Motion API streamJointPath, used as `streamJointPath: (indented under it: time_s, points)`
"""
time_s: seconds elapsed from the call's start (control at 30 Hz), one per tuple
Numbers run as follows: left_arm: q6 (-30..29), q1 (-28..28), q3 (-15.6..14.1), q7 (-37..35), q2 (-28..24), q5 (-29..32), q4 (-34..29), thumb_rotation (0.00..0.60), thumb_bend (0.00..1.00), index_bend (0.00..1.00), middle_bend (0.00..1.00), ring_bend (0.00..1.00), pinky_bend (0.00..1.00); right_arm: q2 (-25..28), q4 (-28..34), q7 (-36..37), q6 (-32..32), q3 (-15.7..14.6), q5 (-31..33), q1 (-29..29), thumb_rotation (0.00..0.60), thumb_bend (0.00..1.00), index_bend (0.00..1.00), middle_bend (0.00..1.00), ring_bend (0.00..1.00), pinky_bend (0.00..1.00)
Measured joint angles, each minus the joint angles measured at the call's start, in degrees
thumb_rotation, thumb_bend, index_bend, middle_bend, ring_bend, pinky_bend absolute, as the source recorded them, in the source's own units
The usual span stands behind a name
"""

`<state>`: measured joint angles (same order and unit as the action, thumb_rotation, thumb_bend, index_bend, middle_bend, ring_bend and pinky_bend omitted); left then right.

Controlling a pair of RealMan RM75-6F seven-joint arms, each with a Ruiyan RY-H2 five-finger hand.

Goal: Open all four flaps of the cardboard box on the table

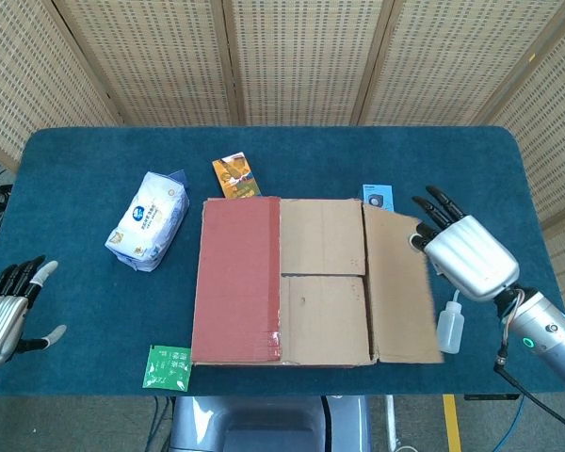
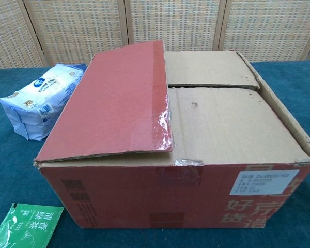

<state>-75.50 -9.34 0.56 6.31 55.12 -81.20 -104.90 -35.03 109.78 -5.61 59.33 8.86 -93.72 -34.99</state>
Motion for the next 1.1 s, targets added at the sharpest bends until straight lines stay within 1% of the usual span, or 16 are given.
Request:
streamJointPath:
  time_s: [0.07, 0.23, 0.27, 0.43, 0.53, 0.67, 0.77, 0.83, 0.87, 0.97, 1.03, 1.1]
  points:
    - [-0.3, -0.1, 0.2, -0.1, -0.3, -0.4, -0.1, 0.529, 0.26, 0.05, 0.0, 0.0, 0.0, -0.9, -0.5, 0.0, -0.1, -0.4, 0.4, 0.4, 0.6, 1.0, 0.44, 0.39, 0.07, 0.0]
    - [-0.5, -0.7, 0.4, -1.3, -1.9, -3.0, -0.2, 0.533, 0.29, 0.05, 0.0, 0.0, 0.0, -3.9, -1.4, 0.5, 1.2, -0.9, 1.9, 2.1, 0.6, 0.99, 0.3, 0.26, 0.02, 0.0]
    - [-0.5, -0.9, 0.4, -1.6, -2.3, -3.7, -0.2, 0.533, 0.3, 0.05, 0.0, 0.0, 0.0, -4.6, -1.5, 0.9, 1.9, -1.0, 2.3, 2.6, 0.6, 0.98, 0.28, 0.24, 0.01, 0.0]
    - [0.0, -2.5, 0.4, -3.6, -4.9, -7.8, -0.6, 0.535, 0.28, 0.05, 0.0, 0.0, 0.0, -7.7, -2.5, 3.1, 5.3, -1.5, 4.1, 5.2, 0.6, 0.78, 0.15, 0.13, 0.0, 0.0]
    - [1.6, -4.3, 0.6, -5.8, -6.9, -10.0, -1.1, 0.534, 0.28, 0.05, 0.0, 0.0, 0.0, -9.3, -3.3, 3.3, 7.3, -1.8, 5.3, 6.9, 0.6, 0.75, 0.09, 0.07, 0.0, 0.0]
    - [2.8, -7.0, 1.1, -8.7, -8.7, -13.8, -1.4, 0.53, 0.29, 0.05, 0.0, 0.0, 0.0, -11.3, -3.7, 2.8, 9.8, -2.1, 7.6, 9.3, 0.6, 0.75, 0.01, 0.01, 0.0, 0.0]
    - [3.3, -9.3, 1.7, -11.4, -9.5, -17.1, -1.2, 0.532, 0.37, 0.05, 0.0, 0.0, 0.0, -12.2, -4.0, 2.5, 10.9, -2.3, 8.8, 10.6, 0.6, 0.75, 0.0, 0.0, 0.0, 0.0]
    - [4.7, -11.6, 2.1, -13.3, -10.3, -19.0, -1.1, 0.531, 0.46, 0.05, 0.0, 0.0, 0.0, -12.6, -4.1, 2.3, 11.6, -2.5, 9.2, 11.3, 0.6, 0.75, 0.0, 0.0, 0.0, 0.0]
    - [5.5, -12.6, 2.3, -14.0, -10.7, -19.5, -1.1, 0.531, 0.48, 0.05, 0.0, 0.0, 0.0, -12.9, -4.2, 2.2, 12.1, -2.6, 9.3, 11.8, 0.6, 0.75, 0.0, 0.0, 0.0, 0.0]
    - [8.3, -16.0, 3.1, -15.7, -11.8, -21.0, -1.3, 0.531, 0.62, 0.05, 0.0, 0.0, 0.0, -13.8, -4.5, 1.9, 13.4, -2.9, 9.7, 13.0, 0.6, 0.76, 0.0, 0.0, 0.0, 0.0]
    - [10.7, -18.5, 3.7, -16.4, -12.4, -21.8, -1.6, 0.531, 0.73, 0.05, 0.0, 0.0, 0.0, -14.4, -4.7, 1.9, 14.2, -3.1, 9.7, 13.8, 0.6, 0.77, 0.0, 0.0, 0.0, 0.0]
    - [13.0, -20.7, 4.3, -17.2, -12.7, -22.4, -1.8, 0.53, 0.82, 0.05, 0.0, 0.0, 0.0, -15.0, -4.8, 2.2, 14.8, -3.4, 9.7, 14.5, 0.6, 0.77, 0.0, 0.0, 0.0, 0.0]
